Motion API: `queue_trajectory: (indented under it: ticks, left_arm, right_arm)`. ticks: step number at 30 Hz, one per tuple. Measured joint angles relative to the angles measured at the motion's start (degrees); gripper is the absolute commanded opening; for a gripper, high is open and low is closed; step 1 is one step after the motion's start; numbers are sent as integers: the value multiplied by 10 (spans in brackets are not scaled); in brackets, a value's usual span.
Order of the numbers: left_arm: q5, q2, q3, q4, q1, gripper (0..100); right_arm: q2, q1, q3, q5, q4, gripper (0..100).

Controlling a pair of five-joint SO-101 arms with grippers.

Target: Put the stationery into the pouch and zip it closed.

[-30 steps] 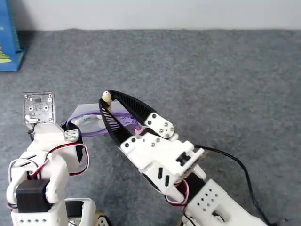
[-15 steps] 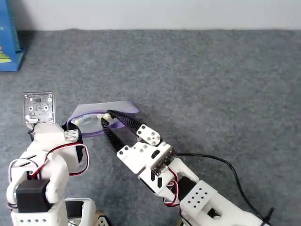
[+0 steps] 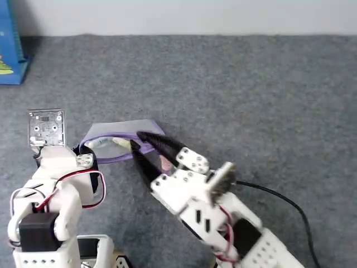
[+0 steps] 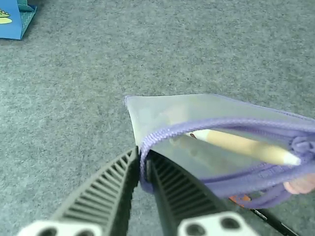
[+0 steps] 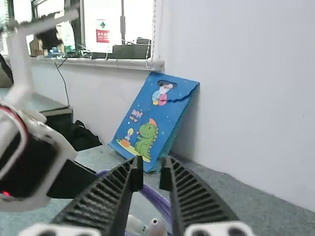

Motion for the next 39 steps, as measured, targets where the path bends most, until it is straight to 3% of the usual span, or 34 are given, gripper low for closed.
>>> queue_trajectory:
  ticks: [8, 12, 18, 25, 32, 39]
  left_arm:
    - [0, 0, 0, 0, 0, 12]
    - [0, 0, 0, 0, -3, 12]
    - [0, 6, 1, -22, -78, 12]
    - [0, 6, 1, -30, -105, 12]
    - [0, 6, 1, -30, -105, 12]
    - [0, 6, 1, -30, -105, 12]
  right_arm:
    - [-133, 60, -24, -67, 240, 8]
    - [-127, 102, -26, -76, 319, 8]
    - [-20, 142, -28, -76, 409, 9]
    - [160, 142, -29, -76, 427, 25]
    - [367, 141, -75, -104, 426, 268]
    - [550, 84, -147, -123, 396, 219]
